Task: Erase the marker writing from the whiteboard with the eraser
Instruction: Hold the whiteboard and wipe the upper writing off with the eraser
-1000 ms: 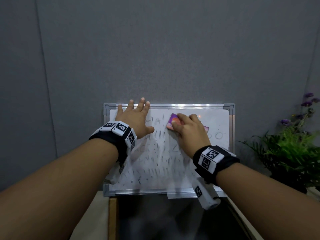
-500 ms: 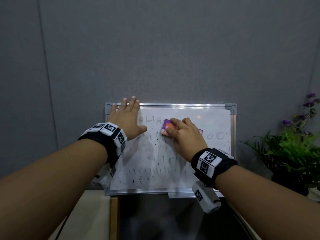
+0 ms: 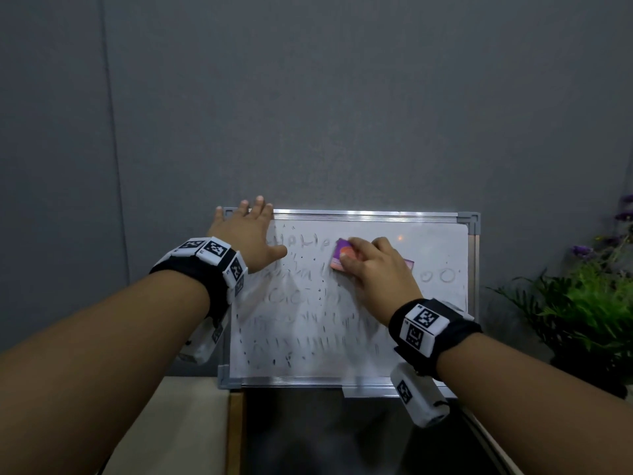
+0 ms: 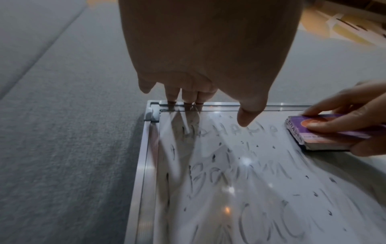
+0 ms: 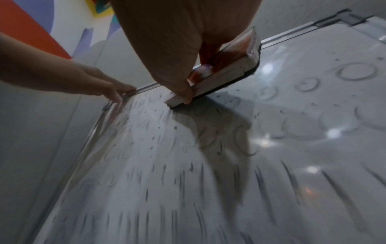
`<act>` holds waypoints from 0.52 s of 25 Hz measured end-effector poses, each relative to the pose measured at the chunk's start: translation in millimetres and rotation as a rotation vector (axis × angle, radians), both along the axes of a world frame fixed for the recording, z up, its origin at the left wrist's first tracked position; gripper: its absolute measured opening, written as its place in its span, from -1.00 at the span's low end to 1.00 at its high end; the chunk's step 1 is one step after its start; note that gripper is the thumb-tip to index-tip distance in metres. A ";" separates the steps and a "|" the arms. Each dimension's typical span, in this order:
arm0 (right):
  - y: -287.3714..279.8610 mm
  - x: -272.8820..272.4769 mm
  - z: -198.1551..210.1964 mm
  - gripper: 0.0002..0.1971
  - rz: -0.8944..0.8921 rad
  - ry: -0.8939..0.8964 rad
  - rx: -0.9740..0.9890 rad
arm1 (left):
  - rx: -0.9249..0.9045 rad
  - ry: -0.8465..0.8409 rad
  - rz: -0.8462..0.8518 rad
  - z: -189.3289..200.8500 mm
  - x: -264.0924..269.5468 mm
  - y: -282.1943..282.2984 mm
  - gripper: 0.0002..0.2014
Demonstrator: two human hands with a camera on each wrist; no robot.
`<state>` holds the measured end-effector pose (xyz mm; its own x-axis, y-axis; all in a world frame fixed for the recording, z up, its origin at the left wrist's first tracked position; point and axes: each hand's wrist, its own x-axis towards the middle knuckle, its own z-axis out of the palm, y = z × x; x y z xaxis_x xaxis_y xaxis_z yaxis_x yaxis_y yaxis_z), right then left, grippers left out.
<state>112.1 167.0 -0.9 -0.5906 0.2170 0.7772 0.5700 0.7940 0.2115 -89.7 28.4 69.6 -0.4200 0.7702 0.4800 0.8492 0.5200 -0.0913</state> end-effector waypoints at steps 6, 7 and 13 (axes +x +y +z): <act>-17.9 -20.3 16.3 -0.72 0.049 0.006 -0.045 | -0.014 0.002 0.011 0.6 2.6 0.8 -0.10; -22.1 -23.6 13.0 -0.70 0.053 -0.046 -0.043 | -0.013 0.000 0.011 0.6 2.5 0.3 -0.10; -14.6 -11.1 -0.8 -0.72 0.018 -0.013 -0.077 | -0.023 -0.005 -0.002 -0.1 0.6 1.1 -0.09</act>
<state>101.0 152.4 -1.7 -0.6046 0.2654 0.7510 0.5531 0.8184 0.1561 -89.1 29.5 69.5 -0.4213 0.7815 0.4602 0.8506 0.5166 -0.0985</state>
